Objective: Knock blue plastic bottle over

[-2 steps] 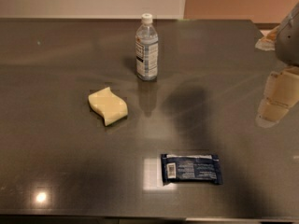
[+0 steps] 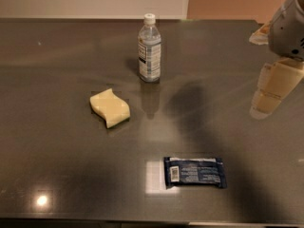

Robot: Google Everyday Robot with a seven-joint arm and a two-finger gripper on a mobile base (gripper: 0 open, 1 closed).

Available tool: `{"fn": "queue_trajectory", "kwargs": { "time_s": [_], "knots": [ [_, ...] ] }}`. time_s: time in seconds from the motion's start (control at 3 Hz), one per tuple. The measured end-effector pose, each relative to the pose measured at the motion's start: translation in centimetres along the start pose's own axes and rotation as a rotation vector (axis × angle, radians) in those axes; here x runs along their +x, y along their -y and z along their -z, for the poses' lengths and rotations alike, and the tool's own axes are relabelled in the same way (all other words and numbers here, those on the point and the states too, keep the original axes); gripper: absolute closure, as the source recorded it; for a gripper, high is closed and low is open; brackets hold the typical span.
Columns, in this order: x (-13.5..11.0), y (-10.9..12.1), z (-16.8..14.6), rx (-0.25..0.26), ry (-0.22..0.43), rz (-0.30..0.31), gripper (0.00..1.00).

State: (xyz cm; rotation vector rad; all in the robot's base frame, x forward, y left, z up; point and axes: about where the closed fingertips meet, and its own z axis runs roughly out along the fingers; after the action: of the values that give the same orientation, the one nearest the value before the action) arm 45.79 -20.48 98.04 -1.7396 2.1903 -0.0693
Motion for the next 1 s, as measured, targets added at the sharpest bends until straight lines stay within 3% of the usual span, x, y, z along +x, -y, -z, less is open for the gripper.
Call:
{"fn": "queue_trajectory", "kwargs": {
  "time_s": [1.0],
  "knots": [
    [-8.0, 5.0, -4.4, -0.064, 0.164, 0.082, 0.00]
  ]
}}
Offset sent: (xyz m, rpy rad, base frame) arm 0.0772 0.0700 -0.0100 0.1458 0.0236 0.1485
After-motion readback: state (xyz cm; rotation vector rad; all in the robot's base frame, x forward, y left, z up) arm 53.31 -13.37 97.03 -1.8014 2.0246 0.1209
